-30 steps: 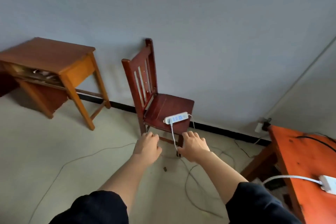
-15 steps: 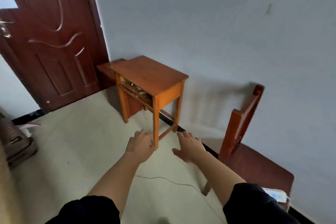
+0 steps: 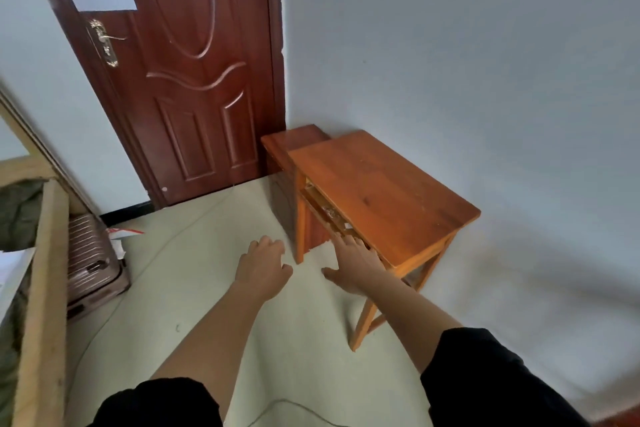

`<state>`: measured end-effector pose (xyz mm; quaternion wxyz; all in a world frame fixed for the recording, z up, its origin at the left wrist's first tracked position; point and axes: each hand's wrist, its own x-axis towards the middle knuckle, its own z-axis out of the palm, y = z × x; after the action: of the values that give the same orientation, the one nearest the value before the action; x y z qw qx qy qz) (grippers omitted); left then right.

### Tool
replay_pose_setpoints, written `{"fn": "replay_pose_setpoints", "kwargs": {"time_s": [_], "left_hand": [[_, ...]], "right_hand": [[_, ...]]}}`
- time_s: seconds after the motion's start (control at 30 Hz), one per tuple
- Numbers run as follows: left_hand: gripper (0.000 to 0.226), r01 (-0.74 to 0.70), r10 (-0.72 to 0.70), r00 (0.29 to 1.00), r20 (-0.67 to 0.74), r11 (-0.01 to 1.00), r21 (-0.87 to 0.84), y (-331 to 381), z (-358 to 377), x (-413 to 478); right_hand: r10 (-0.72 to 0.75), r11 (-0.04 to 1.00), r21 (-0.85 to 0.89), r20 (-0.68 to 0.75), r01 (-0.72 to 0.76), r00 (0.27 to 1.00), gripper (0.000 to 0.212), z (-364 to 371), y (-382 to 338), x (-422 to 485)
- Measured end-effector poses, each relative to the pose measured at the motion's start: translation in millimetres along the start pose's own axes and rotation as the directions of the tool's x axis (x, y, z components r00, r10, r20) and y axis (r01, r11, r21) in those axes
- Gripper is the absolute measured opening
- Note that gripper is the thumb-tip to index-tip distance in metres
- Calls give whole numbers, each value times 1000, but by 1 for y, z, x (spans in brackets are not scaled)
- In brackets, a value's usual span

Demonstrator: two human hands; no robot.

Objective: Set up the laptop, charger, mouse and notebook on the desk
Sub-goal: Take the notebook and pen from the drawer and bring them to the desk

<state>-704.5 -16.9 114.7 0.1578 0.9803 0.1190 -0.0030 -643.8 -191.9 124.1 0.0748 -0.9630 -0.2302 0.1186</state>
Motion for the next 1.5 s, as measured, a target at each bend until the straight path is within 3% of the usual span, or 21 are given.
{"fn": "replay_pose_setpoints", "kwargs": {"time_s": [0.27, 0.4, 0.67, 1.03, 1.27, 1.5], "left_hand": [[37, 79, -81, 996, 46, 996, 36, -130, -28, 157], [37, 40, -43, 998, 54, 997, 59, -200, -52, 248], [37, -2, -13, 991, 134, 994, 112, -310, -88, 408], [34, -191, 185, 959, 215, 982, 6, -324, -70, 598], [30, -289, 304, 886, 351, 952, -96, -326, -38, 728], [30, -162, 270, 867, 420, 948, -274, -343, 4, 813]], "right_hand": [[-28, 999, 44, 48, 26, 998, 64, 5, -74, 182], [62, 990, 123, 52, -68, 997, 58, 3, -126, 284], [184, 965, 180, 62, -192, 981, 66, -3, -194, 444], [372, 883, 258, 125, -392, 920, 69, 12, -173, 608], [565, 724, 312, 242, -615, 789, 63, 31, -148, 721], [635, 645, 300, 301, -703, 712, 54, 70, -161, 769]]}}
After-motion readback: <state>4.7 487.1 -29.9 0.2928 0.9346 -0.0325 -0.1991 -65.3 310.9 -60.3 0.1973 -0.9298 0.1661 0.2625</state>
